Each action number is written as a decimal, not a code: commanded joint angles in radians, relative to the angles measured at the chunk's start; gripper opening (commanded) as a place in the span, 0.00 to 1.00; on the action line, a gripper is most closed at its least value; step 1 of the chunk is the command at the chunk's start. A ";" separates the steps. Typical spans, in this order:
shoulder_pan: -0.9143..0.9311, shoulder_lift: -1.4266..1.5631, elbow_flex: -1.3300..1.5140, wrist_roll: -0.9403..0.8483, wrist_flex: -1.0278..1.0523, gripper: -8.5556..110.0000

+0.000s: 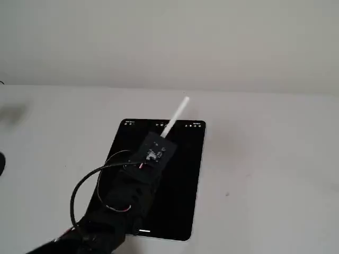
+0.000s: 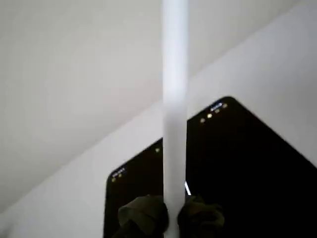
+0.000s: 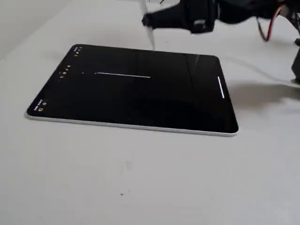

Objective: Draw a line in the middle of the ipad using the apple pencil

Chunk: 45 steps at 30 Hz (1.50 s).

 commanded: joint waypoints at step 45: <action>0.140 1.427 0.069 0.726 1.563 0.07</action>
